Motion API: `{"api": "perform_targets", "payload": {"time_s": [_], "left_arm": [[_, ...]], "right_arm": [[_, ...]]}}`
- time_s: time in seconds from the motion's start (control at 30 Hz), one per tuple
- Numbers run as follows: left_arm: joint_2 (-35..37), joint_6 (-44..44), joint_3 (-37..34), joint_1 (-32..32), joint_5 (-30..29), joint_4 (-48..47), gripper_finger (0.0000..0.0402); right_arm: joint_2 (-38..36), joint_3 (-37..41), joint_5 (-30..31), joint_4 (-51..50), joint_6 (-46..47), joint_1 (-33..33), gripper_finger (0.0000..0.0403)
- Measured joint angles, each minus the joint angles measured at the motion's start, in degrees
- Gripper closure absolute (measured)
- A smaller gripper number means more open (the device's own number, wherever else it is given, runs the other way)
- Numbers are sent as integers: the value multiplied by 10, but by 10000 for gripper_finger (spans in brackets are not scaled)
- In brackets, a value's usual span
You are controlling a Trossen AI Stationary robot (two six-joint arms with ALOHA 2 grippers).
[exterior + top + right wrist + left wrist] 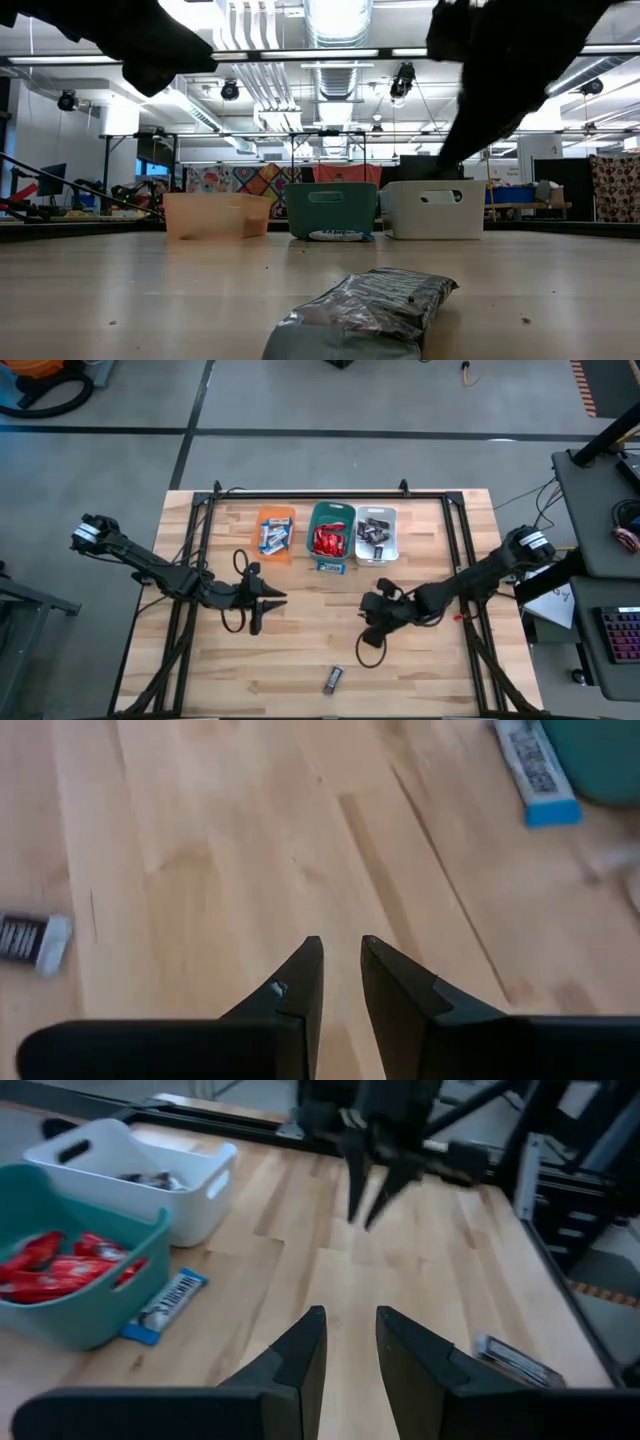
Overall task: Organize candy in baskets
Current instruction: Put the white chocolate into the orange bin
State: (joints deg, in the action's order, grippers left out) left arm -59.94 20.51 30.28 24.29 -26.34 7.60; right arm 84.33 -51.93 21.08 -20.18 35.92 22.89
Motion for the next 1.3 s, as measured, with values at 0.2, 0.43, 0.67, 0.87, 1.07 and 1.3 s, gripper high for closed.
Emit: {"api": "perform_targets", "payload": {"time_s": [0.2, 0.43, 0.67, 0.87, 1.07, 1.3], "left_arm": [[0, -4, 0, 0, -43, 1, 326], [0, -5, 0, 0, -86, 0, 326], [0, -5, 0, 0, -103, -1, 326], [0, -1, 0, 0, -103, -1, 326], [0, -9, 0, 0, -103, -2, 326], [0, -31, 0, 0, -107, -2, 326]], "right_arm": [[37, 85, 93, 235, -37, -31, 355], [119, 106, 167, 410, -55, -66, 372], [205, 92, 282, 500, -34, -70, 376], [226, 91, 300, 506, -14, -74, 376], [225, 91, 299, 507, -6, -93, 376], [226, 91, 295, 506, -25, -108, 376]]}}
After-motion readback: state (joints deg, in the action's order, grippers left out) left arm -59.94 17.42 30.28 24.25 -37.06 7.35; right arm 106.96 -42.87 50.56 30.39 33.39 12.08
